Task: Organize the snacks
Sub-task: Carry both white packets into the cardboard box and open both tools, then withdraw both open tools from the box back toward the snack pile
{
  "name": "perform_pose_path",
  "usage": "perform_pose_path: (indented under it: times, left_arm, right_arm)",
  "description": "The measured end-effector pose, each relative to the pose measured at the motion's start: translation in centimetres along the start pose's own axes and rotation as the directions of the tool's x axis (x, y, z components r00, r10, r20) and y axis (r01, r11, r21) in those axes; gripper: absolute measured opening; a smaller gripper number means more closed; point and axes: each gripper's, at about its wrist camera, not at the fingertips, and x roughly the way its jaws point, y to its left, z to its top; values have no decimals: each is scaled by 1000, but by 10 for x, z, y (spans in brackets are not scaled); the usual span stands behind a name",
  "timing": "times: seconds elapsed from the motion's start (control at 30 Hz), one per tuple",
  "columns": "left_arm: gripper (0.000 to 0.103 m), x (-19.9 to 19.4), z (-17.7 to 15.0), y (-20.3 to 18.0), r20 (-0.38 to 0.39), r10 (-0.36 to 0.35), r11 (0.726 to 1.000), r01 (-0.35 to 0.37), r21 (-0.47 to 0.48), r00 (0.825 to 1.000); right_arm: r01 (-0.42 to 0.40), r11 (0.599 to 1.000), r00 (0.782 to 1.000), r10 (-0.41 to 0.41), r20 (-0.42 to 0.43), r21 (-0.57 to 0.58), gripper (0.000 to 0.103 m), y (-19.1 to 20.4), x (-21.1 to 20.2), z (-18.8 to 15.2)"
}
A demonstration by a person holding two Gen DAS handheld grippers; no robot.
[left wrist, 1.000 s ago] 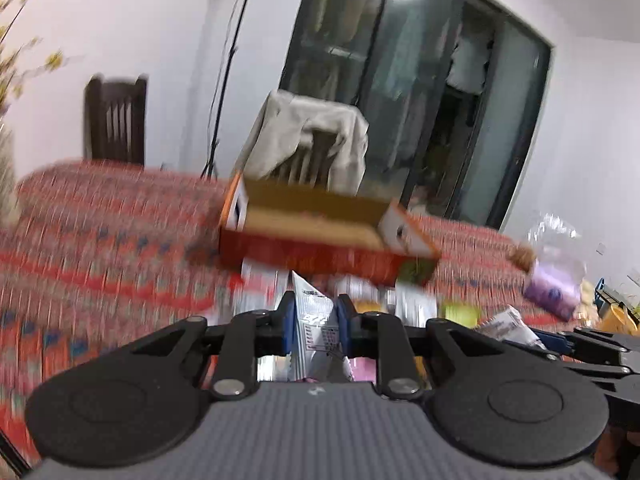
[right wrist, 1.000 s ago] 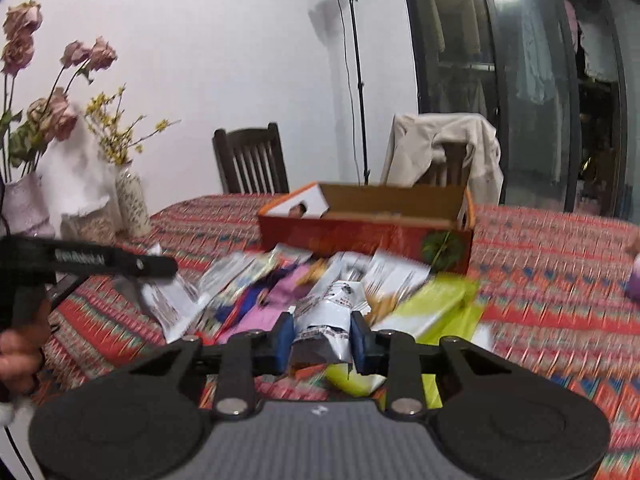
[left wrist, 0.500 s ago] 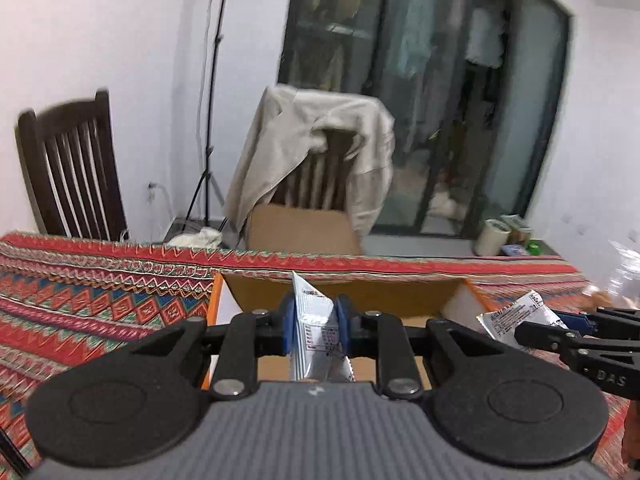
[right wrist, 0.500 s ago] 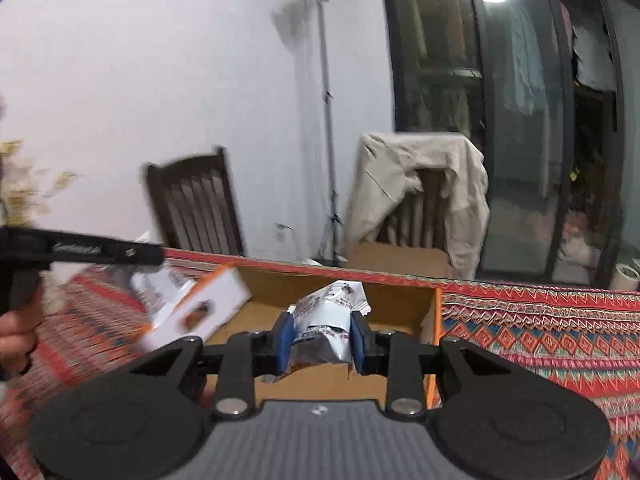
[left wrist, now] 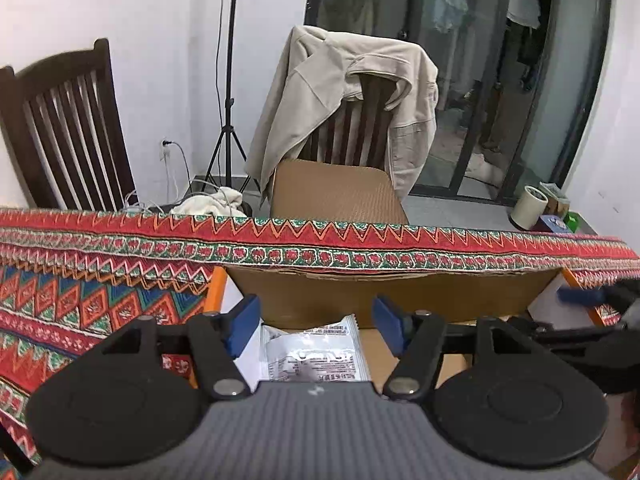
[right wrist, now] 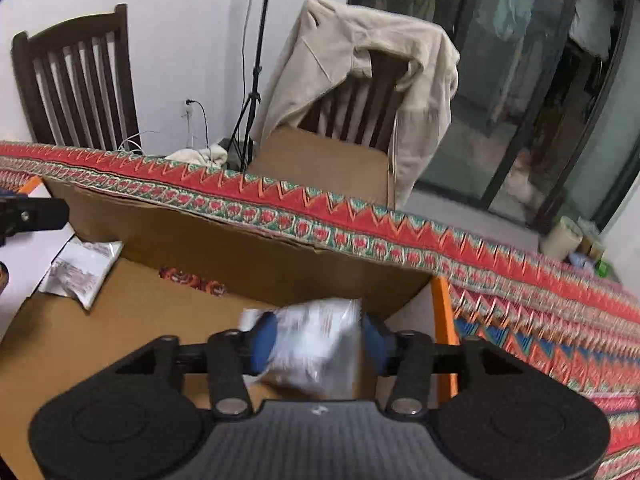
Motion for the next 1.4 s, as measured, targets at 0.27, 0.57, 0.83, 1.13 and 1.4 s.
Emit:
perform_pose_path:
  times: [0.27,0.57,0.83,1.13,1.4]
  left_arm:
    - [83,-66,4,2,27,1,1000,-1,13,1000]
    - [102,-211,-28,-9,111,-10,997,1,77,994]
    - [103,-336,-107,-33,214,-58,991,31,130,975]
    - [103,-403,-228,-58,307,-33,991,-10,136,951]
    - [103,-420,-320,-65,346,36,997,-58,56,937]
  right_arm:
    - [-7,1000,996,7,91,-10,79,-11,-57,7]
    - [-82,996,971,75,226,21,92,-44,-200,-20]
    - [-123,992,931,104,350,32,103,-62,-315,-103]
    - [-208,974,886,149,440,88,103,-59,-396,-245]
    - [-176,975,883,98,459,132,103,-25,-415,-365]
